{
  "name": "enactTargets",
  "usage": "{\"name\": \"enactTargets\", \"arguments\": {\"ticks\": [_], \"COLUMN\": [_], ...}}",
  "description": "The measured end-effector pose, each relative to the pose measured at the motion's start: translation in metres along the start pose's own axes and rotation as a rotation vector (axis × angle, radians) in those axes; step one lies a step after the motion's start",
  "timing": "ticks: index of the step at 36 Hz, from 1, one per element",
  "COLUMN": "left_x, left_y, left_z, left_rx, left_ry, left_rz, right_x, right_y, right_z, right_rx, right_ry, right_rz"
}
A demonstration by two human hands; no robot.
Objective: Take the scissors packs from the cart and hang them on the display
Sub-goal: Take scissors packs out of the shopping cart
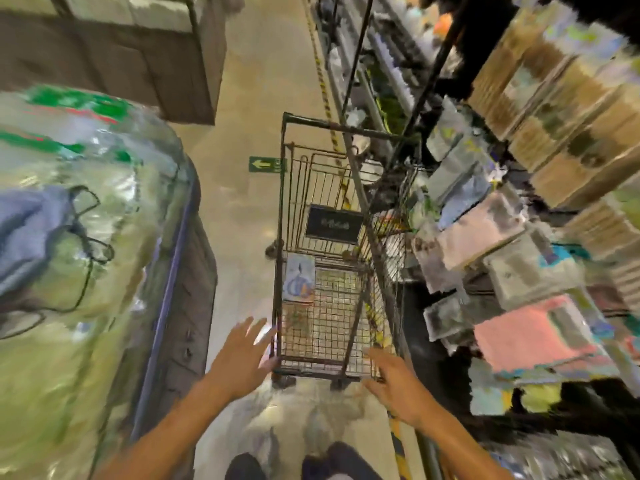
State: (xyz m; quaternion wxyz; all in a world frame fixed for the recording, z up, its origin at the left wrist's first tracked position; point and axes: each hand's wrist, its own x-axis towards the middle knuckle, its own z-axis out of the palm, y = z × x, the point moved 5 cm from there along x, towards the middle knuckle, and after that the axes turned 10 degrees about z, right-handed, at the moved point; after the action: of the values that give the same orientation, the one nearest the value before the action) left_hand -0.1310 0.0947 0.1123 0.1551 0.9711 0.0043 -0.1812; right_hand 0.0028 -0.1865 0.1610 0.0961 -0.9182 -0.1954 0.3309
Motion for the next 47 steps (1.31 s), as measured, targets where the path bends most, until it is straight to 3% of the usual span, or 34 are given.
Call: {"name": "enactTargets", "arguments": {"ticks": [6,17,26,34,38,47], "left_x": [0.013,0.120,0.223,0.278,0.302,0.329], "left_y": [0.000,0.007,-0.004,-0.040,-0.060,-0.089], "left_z": [-0.012,-0.030,0.016,0.097,0.136,0.185], "left_rx": [-0.131,-0.109,-0.252,-0.322,-0.365,-0.420], "left_ry": [-0.030,-0.071,-0.172,-0.235,-0.257,-0.179], "left_rz": [-0.058,-0.031,-0.174,-0.322,-0.396,-0.464], "right_x": [0.037,0.142,0.244,0.321,0.363,0.464], "right_y": [-0.009,0.003,0.040,0.066,0.068,0.037], "right_z": [-0.016,-0.042,-0.041,0.006,0.049,0.117], "right_rx": [-0.052,-0.001,0.029,0.114,0.073,0.164], "right_ry": [-0.004,-0.064,-0.092,-0.160,-0.319,-0.315], "right_rz": [-0.042,-0.057,0.009,0.088,0.117,0.109]}}
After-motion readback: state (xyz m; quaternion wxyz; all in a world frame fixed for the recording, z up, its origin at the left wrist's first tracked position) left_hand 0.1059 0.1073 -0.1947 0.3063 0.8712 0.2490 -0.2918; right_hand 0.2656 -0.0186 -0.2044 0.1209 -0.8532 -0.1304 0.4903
